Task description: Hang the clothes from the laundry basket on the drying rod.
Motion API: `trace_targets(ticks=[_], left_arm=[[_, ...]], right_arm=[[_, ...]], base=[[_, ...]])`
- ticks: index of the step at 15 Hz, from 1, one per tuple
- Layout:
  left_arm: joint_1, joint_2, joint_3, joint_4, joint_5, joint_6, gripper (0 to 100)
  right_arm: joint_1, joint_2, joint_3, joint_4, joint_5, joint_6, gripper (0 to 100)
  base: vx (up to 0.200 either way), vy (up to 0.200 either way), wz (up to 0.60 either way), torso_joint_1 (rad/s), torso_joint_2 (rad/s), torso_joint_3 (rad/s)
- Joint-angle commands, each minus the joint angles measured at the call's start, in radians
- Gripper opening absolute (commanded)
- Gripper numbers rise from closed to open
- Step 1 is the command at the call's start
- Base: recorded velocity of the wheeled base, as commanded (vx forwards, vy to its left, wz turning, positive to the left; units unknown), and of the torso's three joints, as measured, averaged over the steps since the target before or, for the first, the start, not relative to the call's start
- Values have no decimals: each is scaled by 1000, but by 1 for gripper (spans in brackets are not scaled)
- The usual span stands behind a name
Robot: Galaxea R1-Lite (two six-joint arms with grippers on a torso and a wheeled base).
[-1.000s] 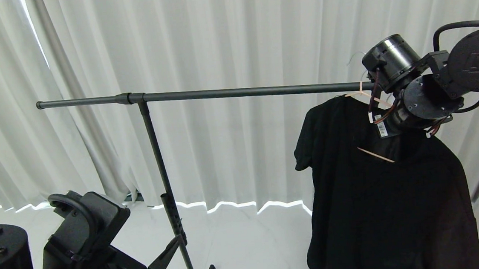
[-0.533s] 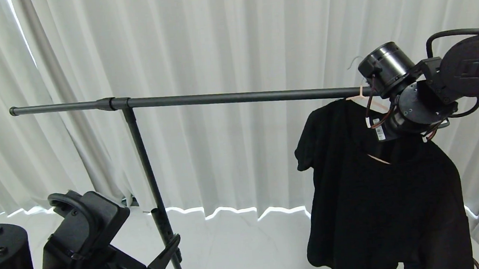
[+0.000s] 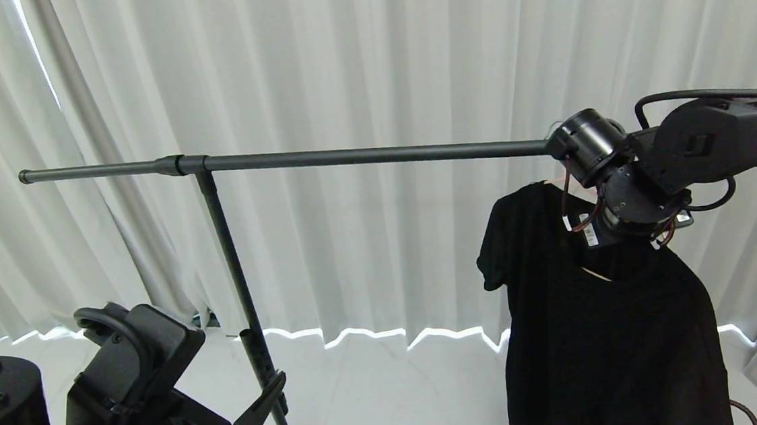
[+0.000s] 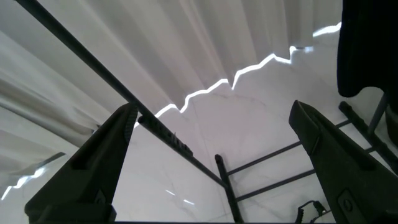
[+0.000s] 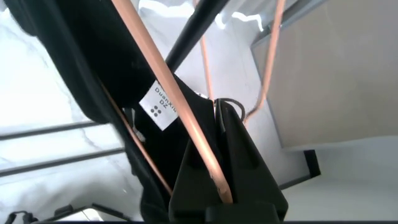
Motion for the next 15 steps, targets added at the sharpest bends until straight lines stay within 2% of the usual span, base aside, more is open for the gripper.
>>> trace_targets(ticks=[1,15], left_arm=[[-1,0,0,-1,1,0,100],[-1,-11,5,-1,1,0,100]], right_arm=[[-5,22,-1,2,1,2,0],[-8,62,-2,-43,1,14,0]], base=[[0,0,0,0,0,0],[0,0,0,0,0,0]])
